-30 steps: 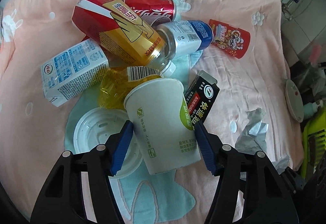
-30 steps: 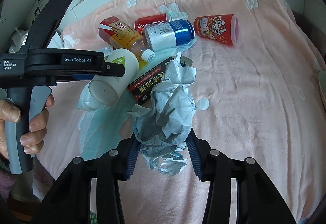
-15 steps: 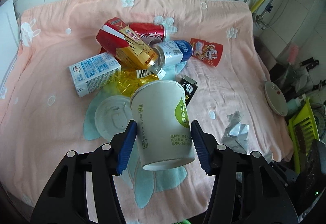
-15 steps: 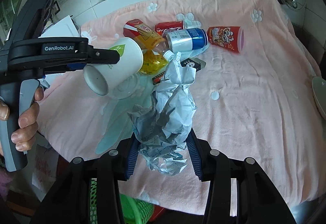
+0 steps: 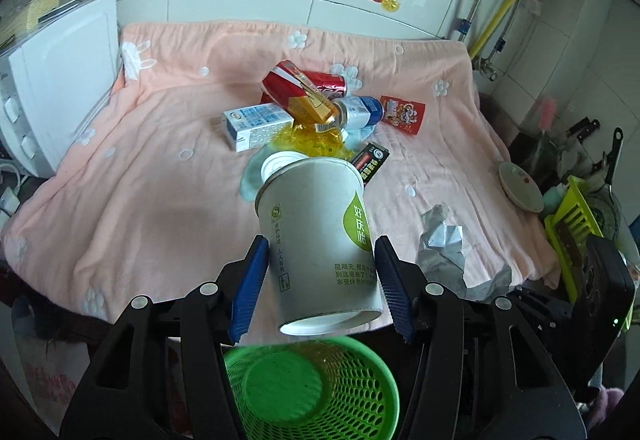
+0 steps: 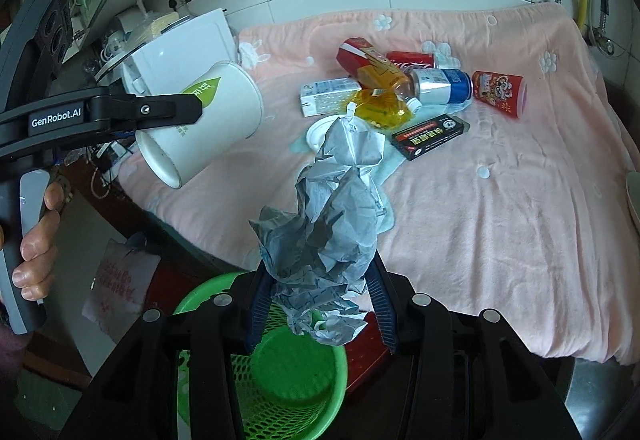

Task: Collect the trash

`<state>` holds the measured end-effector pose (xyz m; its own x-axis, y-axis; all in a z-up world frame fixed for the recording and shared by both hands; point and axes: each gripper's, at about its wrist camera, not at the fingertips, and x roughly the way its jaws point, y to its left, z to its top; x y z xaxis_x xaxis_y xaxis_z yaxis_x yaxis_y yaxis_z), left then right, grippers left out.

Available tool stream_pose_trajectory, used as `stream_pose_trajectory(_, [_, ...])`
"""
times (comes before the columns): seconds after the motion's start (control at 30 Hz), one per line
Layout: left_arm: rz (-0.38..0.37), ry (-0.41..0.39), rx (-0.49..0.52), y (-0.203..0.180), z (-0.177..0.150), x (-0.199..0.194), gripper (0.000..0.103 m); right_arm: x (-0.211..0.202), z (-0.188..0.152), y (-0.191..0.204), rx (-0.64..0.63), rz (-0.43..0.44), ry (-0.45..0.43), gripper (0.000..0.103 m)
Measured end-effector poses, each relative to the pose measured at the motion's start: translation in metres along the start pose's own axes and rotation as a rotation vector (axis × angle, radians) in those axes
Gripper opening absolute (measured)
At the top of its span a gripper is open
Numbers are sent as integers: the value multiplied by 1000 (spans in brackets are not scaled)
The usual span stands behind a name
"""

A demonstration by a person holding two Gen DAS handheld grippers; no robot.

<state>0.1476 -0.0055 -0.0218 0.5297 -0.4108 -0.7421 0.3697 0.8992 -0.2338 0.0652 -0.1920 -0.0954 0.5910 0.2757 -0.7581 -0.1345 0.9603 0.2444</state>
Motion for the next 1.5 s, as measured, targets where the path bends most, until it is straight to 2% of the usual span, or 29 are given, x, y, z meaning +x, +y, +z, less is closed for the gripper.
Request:
stream_pose_trajectory(0.23, [46,-12,-13,12,-56,-41,54,-6,-36,35,-59,59,33,44])
stream_pose_trajectory(0.53, [62,15,-74,22,-116,-65,54,5,-90,69,-139,110,133,44])
stream_pose_trajectory(0.7, [67,42,-105,24,-138,-66,54,11,-107,82,-168,146,164,56])
stream_pose_trajectory(0.77, [71,46,-111,25,-145,-67,54,9,-111,86,-174,152,160,67])
stream_pose_trajectory(1.03, [65,59,-126,22,-153,-66,54,-2,-111,83,-182,126,134,77])
stream_pose_trajectory(1.5, [57,132,-73,4,-156,-39,56,-21,-96,37,-54,16,72,81])
